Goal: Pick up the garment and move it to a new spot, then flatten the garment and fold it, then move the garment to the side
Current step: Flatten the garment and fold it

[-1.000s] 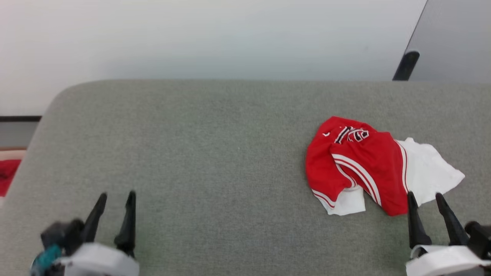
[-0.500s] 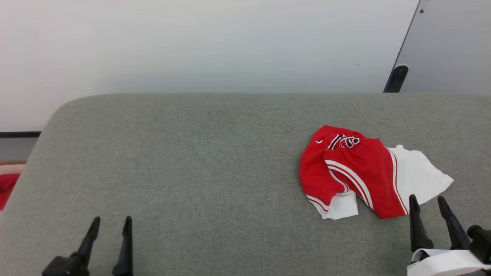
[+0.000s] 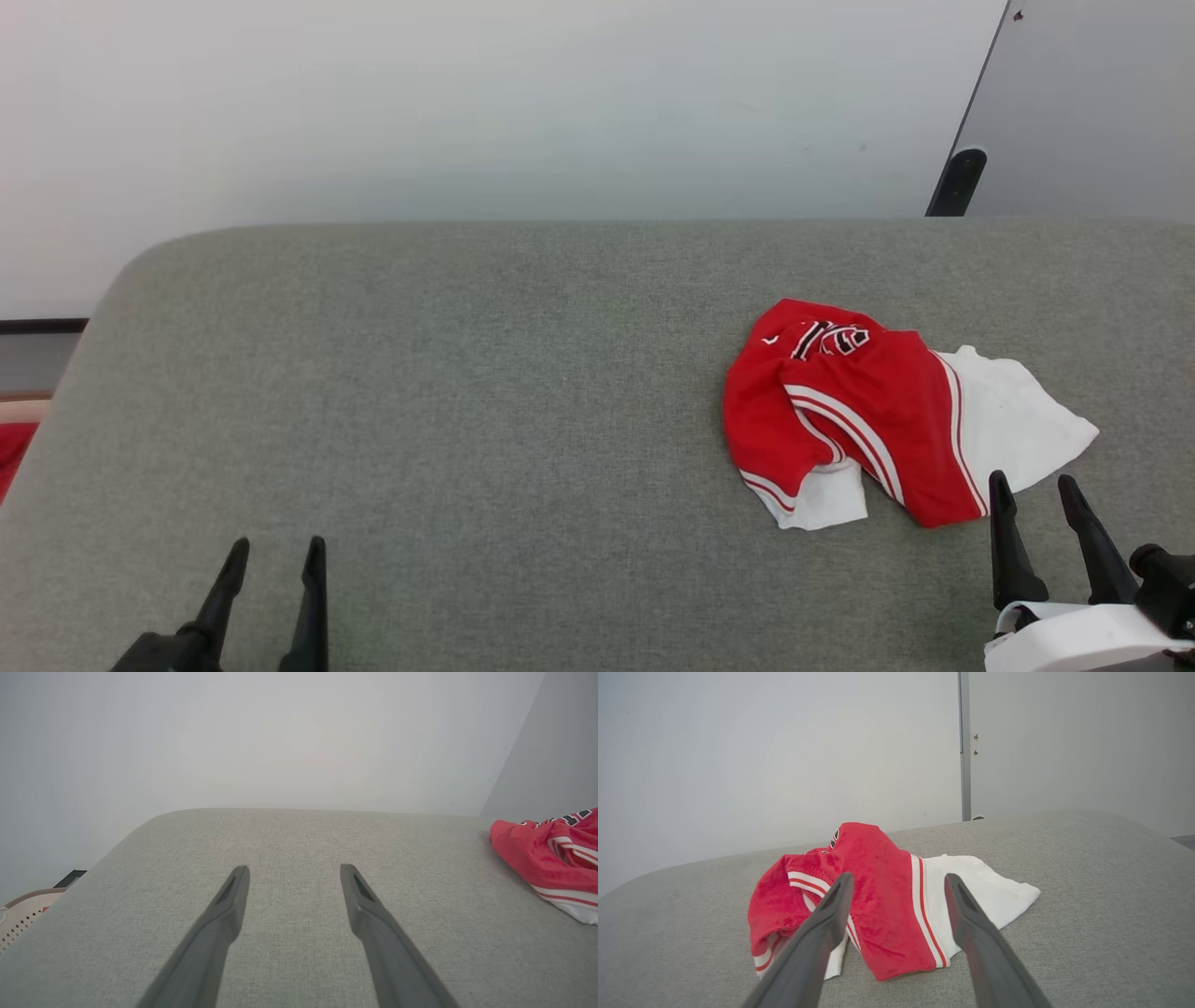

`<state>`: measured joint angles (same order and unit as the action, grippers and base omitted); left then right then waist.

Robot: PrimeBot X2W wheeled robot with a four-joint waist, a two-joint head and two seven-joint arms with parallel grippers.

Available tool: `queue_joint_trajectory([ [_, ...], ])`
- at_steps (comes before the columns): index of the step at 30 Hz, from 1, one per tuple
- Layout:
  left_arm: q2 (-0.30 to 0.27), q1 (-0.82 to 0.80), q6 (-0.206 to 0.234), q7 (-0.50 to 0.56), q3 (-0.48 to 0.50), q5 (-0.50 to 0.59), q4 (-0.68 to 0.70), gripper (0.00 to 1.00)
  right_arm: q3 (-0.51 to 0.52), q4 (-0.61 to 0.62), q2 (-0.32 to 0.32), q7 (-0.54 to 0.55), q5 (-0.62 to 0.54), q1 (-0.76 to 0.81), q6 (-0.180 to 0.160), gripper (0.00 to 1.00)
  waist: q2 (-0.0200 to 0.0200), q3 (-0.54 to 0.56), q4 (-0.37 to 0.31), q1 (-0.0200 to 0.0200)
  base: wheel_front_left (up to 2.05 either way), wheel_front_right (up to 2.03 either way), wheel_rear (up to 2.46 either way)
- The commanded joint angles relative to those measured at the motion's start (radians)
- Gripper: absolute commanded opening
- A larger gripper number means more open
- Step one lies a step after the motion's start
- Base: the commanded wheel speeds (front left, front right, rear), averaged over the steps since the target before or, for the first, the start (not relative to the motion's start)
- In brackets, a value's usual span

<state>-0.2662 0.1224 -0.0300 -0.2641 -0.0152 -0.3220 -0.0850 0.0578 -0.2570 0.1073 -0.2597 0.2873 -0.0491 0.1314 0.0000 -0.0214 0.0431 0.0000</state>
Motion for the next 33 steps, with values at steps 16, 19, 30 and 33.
queue_joint_trajectory([
  [16, -0.005, -0.109, -0.042, 0.009, -0.027, 0.068, -0.021, 1.00, -0.013, 0.004, -0.012, -0.006, 0.003, -0.037, -0.001, 1.00, 0.0000, -0.028, -0.031, 0.0000, 0.00, 0.00, 0.00],
  [19, -0.031, -0.233, -0.065, 0.047, -0.082, 0.096, -0.026, 1.00, -0.022, 0.008, -0.015, -0.006, 0.006, -0.050, -0.001, 1.00, 0.0000, -0.045, -0.052, 0.0000, 0.00, 0.00, 0.00],
  [30, -0.045, -0.799, -0.100, 0.525, -0.454, -0.186, -0.262, 1.00, -0.039, 0.028, -0.039, -0.006, 0.024, -0.132, -0.001, 1.00, 0.0000, -0.188, -0.179, 0.0000, 0.00, 0.00, 0.00],
  [33, -0.079, -0.868, -0.100, 0.649, -0.576, -0.288, -0.280, 1.00, -0.045, 0.027, -0.045, -0.005, 0.029, -0.145, -0.001, 1.00, 0.0000, -0.212, -0.206, 0.0000, 0.00, 0.00, 0.00],
])
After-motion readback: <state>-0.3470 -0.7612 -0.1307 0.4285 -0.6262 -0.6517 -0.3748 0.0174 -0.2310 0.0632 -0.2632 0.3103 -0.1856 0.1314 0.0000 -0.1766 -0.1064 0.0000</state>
